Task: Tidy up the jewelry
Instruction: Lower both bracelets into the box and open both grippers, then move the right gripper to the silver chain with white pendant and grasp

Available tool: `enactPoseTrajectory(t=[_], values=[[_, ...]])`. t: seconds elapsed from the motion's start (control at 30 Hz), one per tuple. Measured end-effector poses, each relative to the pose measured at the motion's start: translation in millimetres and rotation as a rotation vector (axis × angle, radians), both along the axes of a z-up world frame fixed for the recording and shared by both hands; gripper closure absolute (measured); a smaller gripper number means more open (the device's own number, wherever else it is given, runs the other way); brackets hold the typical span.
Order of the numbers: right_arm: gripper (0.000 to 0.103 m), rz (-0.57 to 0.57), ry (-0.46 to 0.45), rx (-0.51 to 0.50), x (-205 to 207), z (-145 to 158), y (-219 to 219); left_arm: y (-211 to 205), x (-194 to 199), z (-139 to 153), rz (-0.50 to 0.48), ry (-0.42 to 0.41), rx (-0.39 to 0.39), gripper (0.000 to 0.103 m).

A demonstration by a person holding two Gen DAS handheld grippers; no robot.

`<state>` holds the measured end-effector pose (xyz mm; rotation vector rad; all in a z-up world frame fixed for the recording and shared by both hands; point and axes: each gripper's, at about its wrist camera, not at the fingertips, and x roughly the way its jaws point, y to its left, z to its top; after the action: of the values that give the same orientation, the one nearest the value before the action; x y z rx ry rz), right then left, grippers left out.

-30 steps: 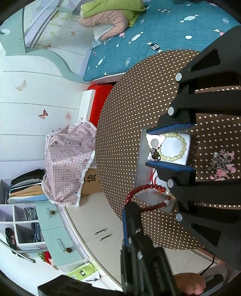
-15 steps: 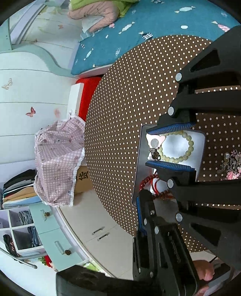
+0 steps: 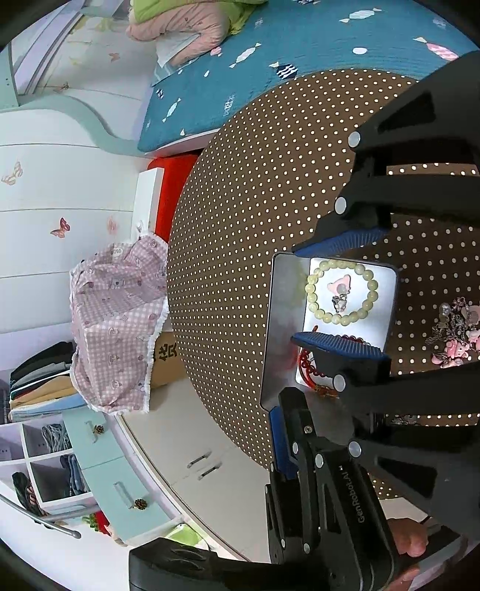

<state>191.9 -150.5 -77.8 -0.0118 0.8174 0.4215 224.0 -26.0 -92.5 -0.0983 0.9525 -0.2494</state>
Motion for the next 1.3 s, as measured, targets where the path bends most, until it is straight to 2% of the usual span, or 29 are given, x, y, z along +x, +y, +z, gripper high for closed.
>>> enactPoseTrajectory(t=[0.67,0.83,0.97,1.1,1.3], values=[[0.063,-0.001,-0.036,-0.009,-21.9,12.8,-0.7,5.7,-30.0,16.3,0.012,-0.037,0.014,0.080],[0.060,-0.002,-0.052,-0.012,-32.8,17.9,2.6,8.8,-46.0,20.9,0.021,-0.052,0.019,0.076],[0.057,0.004,-0.067,-0.013,-43.7,22.1,4.9,14.9,-58.6,23.7,0.034,-0.060,0.020,0.071],[0.054,0.010,-0.076,-0.016,-53.6,23.9,9.5,28.1,-76.5,25.5,0.062,-0.077,0.018,0.059],[0.049,0.041,-0.049,-0.030,-68.5,13.7,24.5,56.3,-98.1,18.6,0.123,-0.062,0.023,0.053]])
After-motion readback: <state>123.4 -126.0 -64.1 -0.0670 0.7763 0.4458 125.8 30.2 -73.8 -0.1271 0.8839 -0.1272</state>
